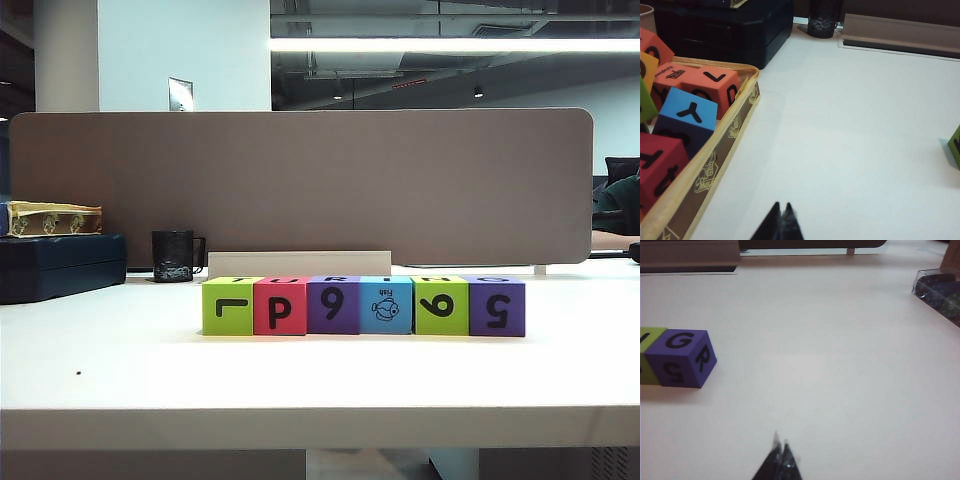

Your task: Select the appropriate blocks from the scattered letter blocks on the table and arrange them in a row to spell out "TURING".

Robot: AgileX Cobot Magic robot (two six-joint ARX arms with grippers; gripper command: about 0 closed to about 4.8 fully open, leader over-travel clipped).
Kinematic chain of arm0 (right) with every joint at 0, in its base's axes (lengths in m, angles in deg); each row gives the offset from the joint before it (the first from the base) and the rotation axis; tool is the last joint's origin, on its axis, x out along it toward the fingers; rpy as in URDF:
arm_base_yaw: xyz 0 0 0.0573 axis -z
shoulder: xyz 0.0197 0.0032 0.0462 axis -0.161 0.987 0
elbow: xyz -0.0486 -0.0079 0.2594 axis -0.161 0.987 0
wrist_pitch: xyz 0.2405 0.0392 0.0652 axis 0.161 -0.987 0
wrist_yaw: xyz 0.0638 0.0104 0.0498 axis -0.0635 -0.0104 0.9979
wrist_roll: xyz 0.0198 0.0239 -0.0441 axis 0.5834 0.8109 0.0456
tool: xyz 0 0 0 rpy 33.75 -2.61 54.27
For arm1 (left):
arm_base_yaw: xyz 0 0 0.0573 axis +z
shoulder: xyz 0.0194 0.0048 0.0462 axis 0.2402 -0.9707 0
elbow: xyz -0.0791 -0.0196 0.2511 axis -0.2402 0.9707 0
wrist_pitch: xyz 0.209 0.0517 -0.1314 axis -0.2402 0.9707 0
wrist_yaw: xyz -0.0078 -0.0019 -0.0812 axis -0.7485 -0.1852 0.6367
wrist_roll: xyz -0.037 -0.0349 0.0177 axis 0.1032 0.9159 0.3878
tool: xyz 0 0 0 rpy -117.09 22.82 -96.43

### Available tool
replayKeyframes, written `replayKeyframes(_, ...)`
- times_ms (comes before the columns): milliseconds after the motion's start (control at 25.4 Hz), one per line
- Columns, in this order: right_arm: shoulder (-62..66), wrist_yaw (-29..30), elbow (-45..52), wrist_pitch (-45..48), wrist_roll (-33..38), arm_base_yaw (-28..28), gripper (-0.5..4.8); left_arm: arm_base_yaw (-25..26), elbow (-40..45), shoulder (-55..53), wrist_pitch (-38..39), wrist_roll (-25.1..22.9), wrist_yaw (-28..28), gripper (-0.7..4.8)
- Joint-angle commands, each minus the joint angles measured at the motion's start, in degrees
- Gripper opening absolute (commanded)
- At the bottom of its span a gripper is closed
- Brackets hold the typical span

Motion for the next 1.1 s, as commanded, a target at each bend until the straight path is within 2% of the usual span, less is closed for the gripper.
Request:
replayKeyframes(39, -0.63, 0.24, 0.09, 0.07, 0.20, 0.07, -0.01, 0.04, -0.02, -0.04, 0.35, -0.07, 0.26, -0.06)
replayKeyframes(1101, -0.63, 0.33, 0.09, 0.13, 1.42, -2.71, -0.01, 0.04, -0.02, -0.04, 0.35, -0.07, 0.26, -0.06)
